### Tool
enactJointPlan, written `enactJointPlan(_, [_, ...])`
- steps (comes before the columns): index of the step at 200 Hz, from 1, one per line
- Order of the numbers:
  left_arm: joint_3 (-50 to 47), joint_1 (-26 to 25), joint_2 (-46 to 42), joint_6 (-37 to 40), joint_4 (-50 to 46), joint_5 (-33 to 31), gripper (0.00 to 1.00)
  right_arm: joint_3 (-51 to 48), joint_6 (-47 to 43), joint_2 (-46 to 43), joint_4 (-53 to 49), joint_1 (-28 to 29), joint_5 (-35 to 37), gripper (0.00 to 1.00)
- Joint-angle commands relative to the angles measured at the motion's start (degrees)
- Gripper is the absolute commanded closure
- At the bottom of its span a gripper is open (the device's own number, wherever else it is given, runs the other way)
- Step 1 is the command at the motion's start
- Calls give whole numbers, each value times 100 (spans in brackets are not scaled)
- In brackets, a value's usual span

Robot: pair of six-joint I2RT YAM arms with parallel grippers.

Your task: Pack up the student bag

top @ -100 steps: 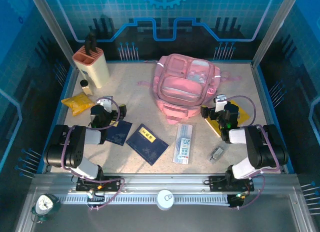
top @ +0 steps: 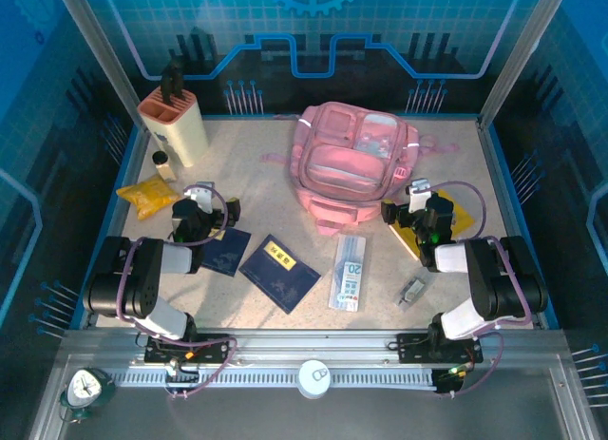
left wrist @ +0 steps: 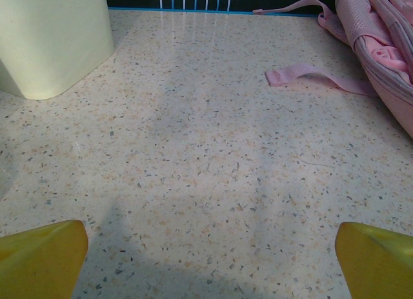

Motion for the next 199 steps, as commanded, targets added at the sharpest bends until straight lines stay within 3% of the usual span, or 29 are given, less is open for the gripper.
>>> enactJointPlan(1, [139, 78, 57, -134, 207, 149, 1, 105, -71, 58, 228, -58, -13, 0])
enactJointPlan(112, [133, 76, 58, -132, 211, 149, 1, 100, -89, 54, 233, -44, 31, 0])
enactJointPlan(156, [136, 76, 57, -141, 213, 108, 1, -44, -133, 45, 475, 89, 375, 0])
enactJointPlan(199, [78, 76, -220, -177, 104, 18, 1, -275, -110, -566, 460, 131, 617, 0])
